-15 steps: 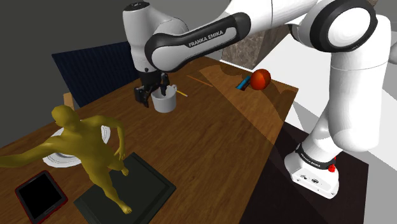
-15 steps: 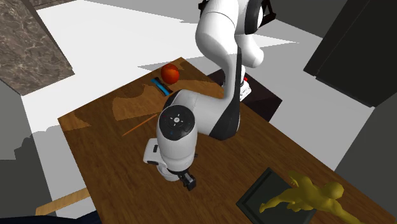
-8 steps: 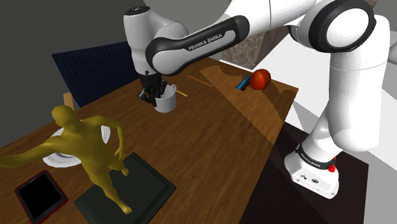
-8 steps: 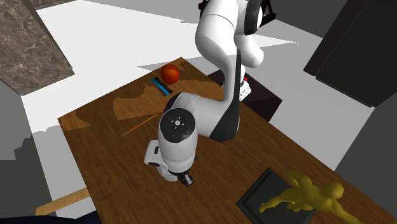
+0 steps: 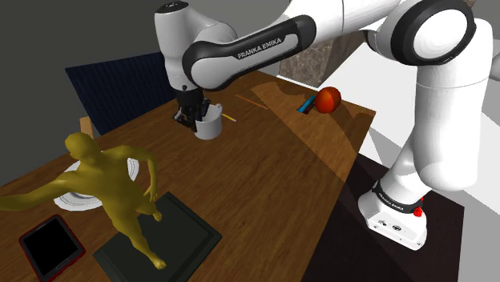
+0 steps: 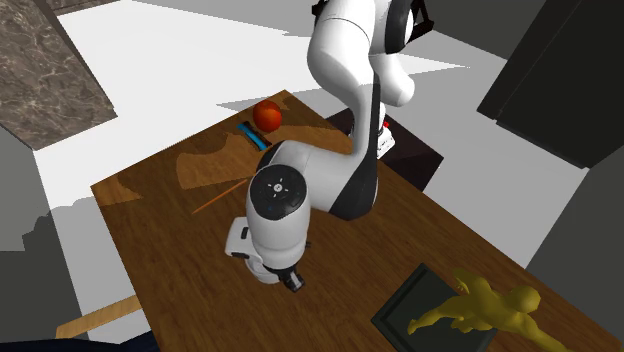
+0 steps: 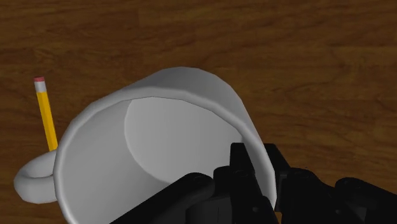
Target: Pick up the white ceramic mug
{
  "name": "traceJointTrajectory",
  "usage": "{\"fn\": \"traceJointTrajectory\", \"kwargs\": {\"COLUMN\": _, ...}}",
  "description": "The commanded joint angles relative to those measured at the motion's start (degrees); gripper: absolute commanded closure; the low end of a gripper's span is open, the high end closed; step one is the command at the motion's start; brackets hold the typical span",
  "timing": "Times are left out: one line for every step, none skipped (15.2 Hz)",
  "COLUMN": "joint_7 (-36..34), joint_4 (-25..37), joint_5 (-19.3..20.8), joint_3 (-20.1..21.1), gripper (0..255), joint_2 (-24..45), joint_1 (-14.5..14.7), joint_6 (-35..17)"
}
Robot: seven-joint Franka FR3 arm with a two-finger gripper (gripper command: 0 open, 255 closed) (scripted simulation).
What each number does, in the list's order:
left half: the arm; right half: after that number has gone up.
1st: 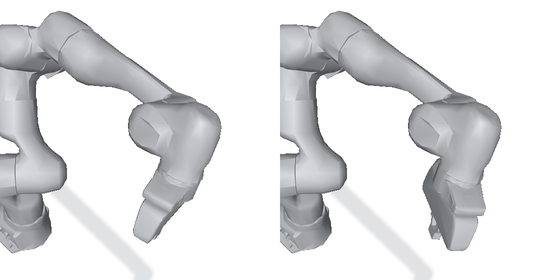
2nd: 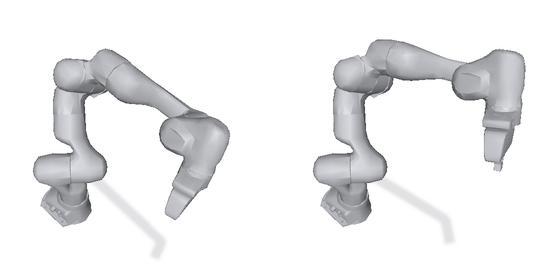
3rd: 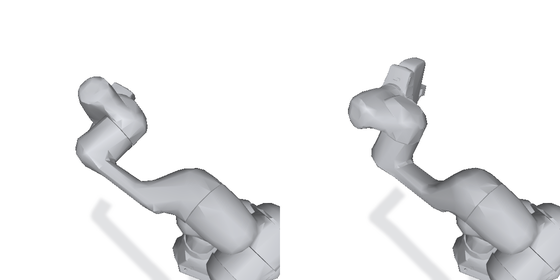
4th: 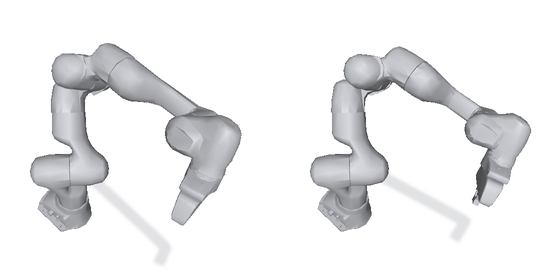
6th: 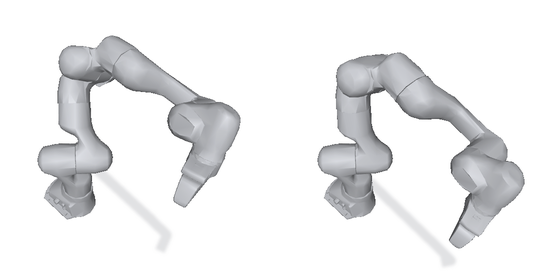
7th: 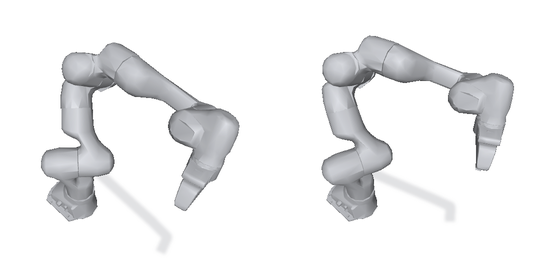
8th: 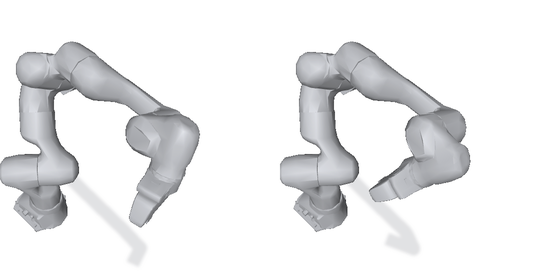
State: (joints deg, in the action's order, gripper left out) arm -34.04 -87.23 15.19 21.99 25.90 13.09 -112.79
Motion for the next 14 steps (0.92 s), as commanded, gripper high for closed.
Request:
{"fn": "traceJointTrajectory", "kwargs": {"joint_7": 0.2, "joint_4": 1.1, "joint_5": -0.2, "joint_3": 0.1, "gripper": 255, "joint_2": -0.3, "joint_1": 0.1, "joint_6": 1.4}}
{"fn": "traceJointTrajectory", "kwargs": {"joint_7": 0.3, "joint_4": 1.7, "joint_5": -0.3, "joint_3": 0.2, "gripper": 255, "joint_2": -0.5, "joint_1": 0.1, "joint_6": 2.1}}
{"fn": "traceJointTrajectory", "kwargs": {"joint_7": 0.4, "joint_4": 2.2, "joint_5": -0.4, "joint_3": 0.2, "gripper": 255, "joint_2": -0.6, "joint_1": 0.1, "joint_6": 2.8}}
{"fn": "traceJointTrajectory", "kwargs": {"joint_7": 0.6, "joint_4": 2.8, "joint_5": -0.5, "joint_3": 0.3, "gripper": 255, "joint_2": -0.8, "joint_1": 0.1, "joint_6": 3.5}}
{"fn": "traceJointTrajectory", "kwargs": {"joint_7": 0.7, "joint_4": 3.4, "joint_5": -0.6, "joint_3": 0.3, "gripper": 255, "joint_2": -0.9, "joint_1": 0.2, "joint_6": 4.2}}
{"fn": "traceJointTrajectory", "kwargs": {"joint_7": 0.8, "joint_4": 4.0, "joint_5": -0.7, "joint_3": 0.3, "gripper": 255, "joint_2": -1.0, "joint_1": 0.2, "joint_6": 4.9}}
{"fn": "traceJointTrajectory", "kwargs": {"joint_7": 0.9, "joint_4": 4.7, "joint_5": -0.7, "joint_3": 0.4, "gripper": 255, "joint_2": -1.1, "joint_1": 0.2, "joint_6": 5.6}}
{"fn": "traceJointTrajectory", "kwargs": {"joint_7": 1.0, "joint_4": 5.3, "joint_5": -0.8, "joint_3": 0.4, "gripper": 255, "joint_2": -1.2, "joint_1": 0.3, "joint_6": 6.3}}
{"fn": "traceJointTrajectory", "kwargs": {"joint_7": 1.1, "joint_4": 6.0, "joint_5": -0.9, "joint_3": 0.4, "gripper": 255, "joint_2": -1.2, "joint_1": 0.3, "joint_6": 7.0}}
{"fn": "traceJointTrajectory", "kwargs": {"joint_7": 1.2, "joint_4": 6.7, "joint_5": -0.9, "joint_3": 0.5, "gripper": 255, "joint_2": -1.3, "joint_1": 0.4, "joint_6": 7.8}}
{"fn": "traceJointTrajectory", "kwargs": {"joint_7": 1.3, "joint_4": 7.4, "joint_5": -1.0, "joint_3": 0.5, "gripper": 255, "joint_2": -1.3, "joint_1": 0.5, "joint_6": 8.5}}
{"fn": "traceJointTrajectory", "kwargs": {"joint_7": 1.4, "joint_4": 8.2, "joint_5": -1.0, "joint_3": 0.5, "gripper": 255, "joint_2": -1.3, "joint_1": 0.5, "joint_6": 9.3}}
{"fn": "traceJointTrajectory", "kwargs": {"joint_7": 1.4, "joint_4": 8.3, "joint_5": -1.0, "joint_3": 0.5, "gripper": 255, "joint_2": -1.3, "joint_1": 0.5, "joint_6": 9.4}}
{"fn": "traceJointTrajectory", "kwargs": {"joint_7": 1.4, "joint_4": 8.3, "joint_5": -1.0, "joint_3": 0.5, "gripper": 255, "joint_2": -1.3, "joint_1": 0.6, "joint_6": 9.4}}
